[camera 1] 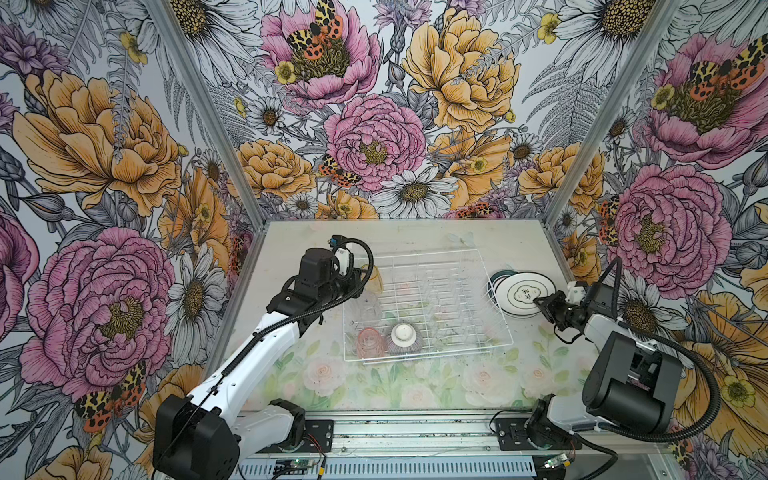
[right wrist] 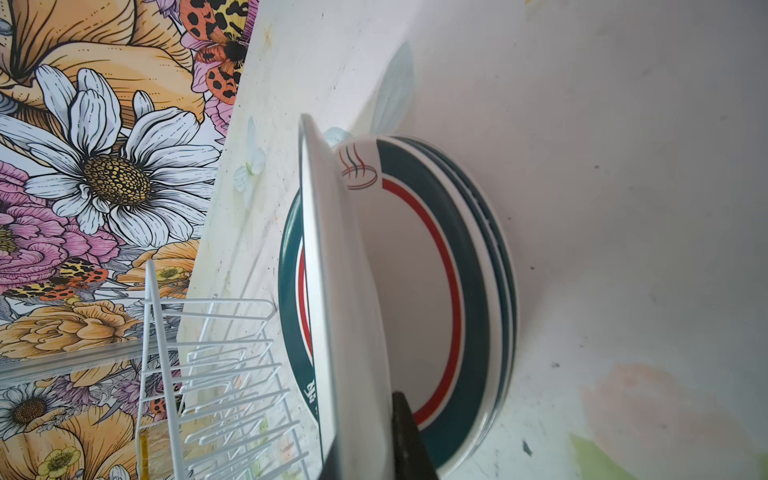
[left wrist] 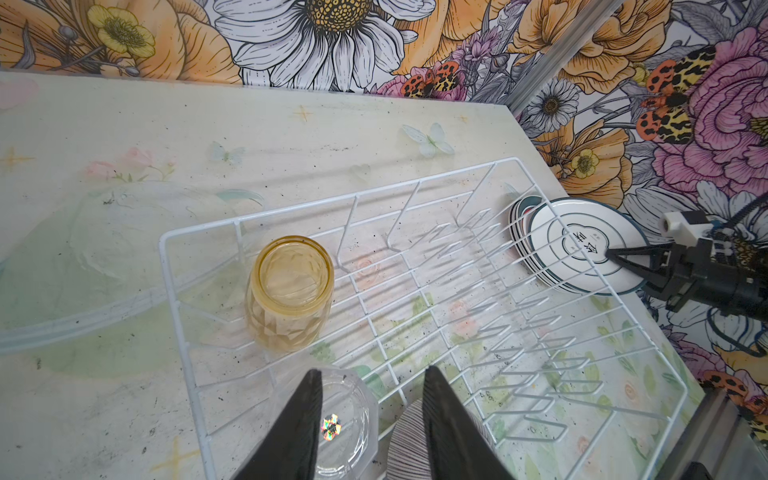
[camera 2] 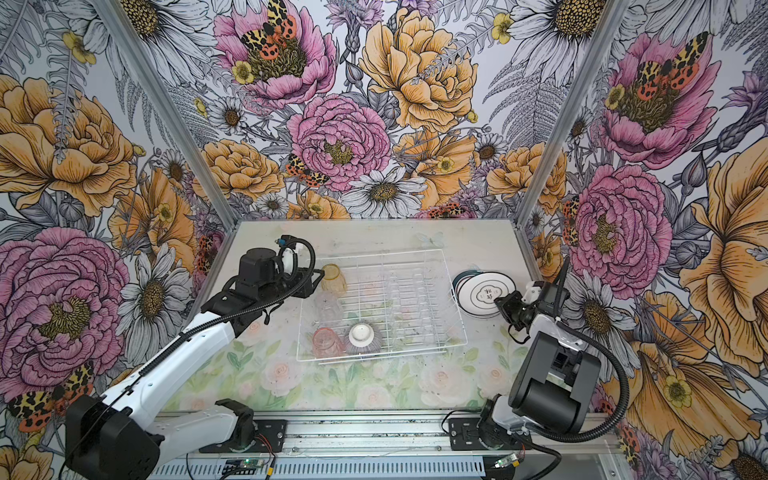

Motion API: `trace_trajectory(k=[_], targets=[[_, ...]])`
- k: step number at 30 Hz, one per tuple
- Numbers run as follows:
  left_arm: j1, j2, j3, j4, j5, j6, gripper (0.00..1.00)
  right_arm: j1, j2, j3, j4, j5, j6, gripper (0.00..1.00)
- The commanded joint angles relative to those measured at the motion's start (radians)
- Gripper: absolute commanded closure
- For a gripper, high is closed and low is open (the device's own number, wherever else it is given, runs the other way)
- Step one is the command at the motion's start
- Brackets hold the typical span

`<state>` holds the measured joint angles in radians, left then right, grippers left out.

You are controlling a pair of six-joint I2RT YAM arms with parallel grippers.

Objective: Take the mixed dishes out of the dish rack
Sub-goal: 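Lower the white plate onto the plate stack and open the right gripper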

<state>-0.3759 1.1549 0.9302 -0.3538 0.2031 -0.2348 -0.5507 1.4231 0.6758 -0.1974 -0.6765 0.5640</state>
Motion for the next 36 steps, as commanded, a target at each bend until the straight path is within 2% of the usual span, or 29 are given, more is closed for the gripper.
trace_trajectory(k=[1,12,21,31,33,36], targets=[[0.009,-0.004,-0.007,0.027,0.030,0.011,0.58,0.012,0.010,-0.001,0.003,0.013,-0.018,0.71],[0.024,-0.012,-0.020,0.029,0.045,0.017,0.58,0.015,-0.013,0.001,-0.051,0.038,-0.045,0.59],[0.039,-0.014,-0.045,0.054,0.067,0.016,0.58,0.032,-0.064,0.034,-0.189,0.149,-0.118,0.59],[0.070,-0.012,-0.070,0.075,0.096,0.014,0.58,0.094,-0.015,0.098,-0.275,0.287,-0.182,0.60],[0.075,-0.012,-0.074,0.078,0.100,0.015,0.58,0.103,-0.006,0.112,-0.278,0.302,-0.183,0.56],[0.082,-0.007,-0.077,0.085,0.104,0.014,0.58,0.121,0.012,0.134,-0.282,0.322,-0.185,0.43]])
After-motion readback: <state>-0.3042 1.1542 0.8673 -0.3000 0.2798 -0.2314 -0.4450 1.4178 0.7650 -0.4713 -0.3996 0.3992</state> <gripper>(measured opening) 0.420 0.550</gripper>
